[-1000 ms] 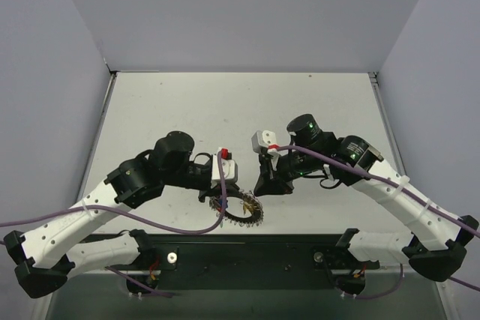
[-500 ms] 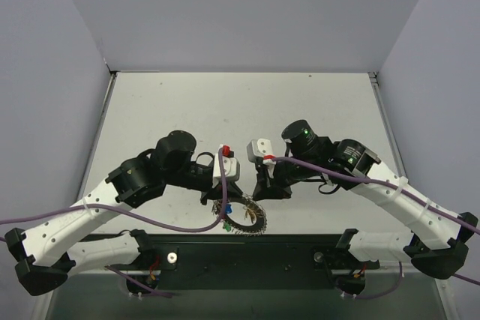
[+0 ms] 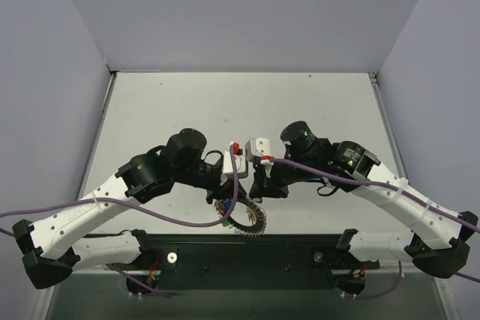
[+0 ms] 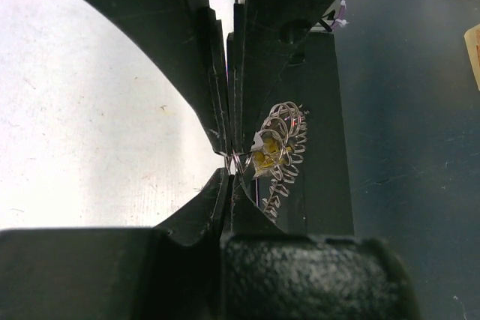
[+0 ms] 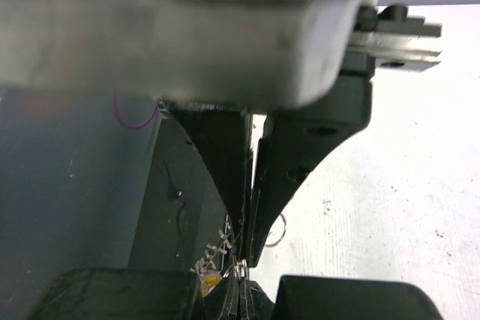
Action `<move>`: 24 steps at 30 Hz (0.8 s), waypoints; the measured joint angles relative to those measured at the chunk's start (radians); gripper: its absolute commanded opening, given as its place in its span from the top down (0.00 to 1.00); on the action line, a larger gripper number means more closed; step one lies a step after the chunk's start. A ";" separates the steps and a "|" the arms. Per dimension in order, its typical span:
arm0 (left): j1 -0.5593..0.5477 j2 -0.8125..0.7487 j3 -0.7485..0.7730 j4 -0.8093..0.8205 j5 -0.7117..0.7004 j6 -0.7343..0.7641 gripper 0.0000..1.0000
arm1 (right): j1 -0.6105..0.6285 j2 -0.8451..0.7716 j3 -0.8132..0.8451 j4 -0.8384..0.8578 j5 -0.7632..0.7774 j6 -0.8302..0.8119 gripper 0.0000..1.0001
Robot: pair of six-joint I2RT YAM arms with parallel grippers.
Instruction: Put the keys on the keyring
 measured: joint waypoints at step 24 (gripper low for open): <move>-0.010 -0.037 0.000 -0.004 -0.074 -0.024 1.00 | 0.011 -0.008 -0.010 0.069 0.072 0.049 1.00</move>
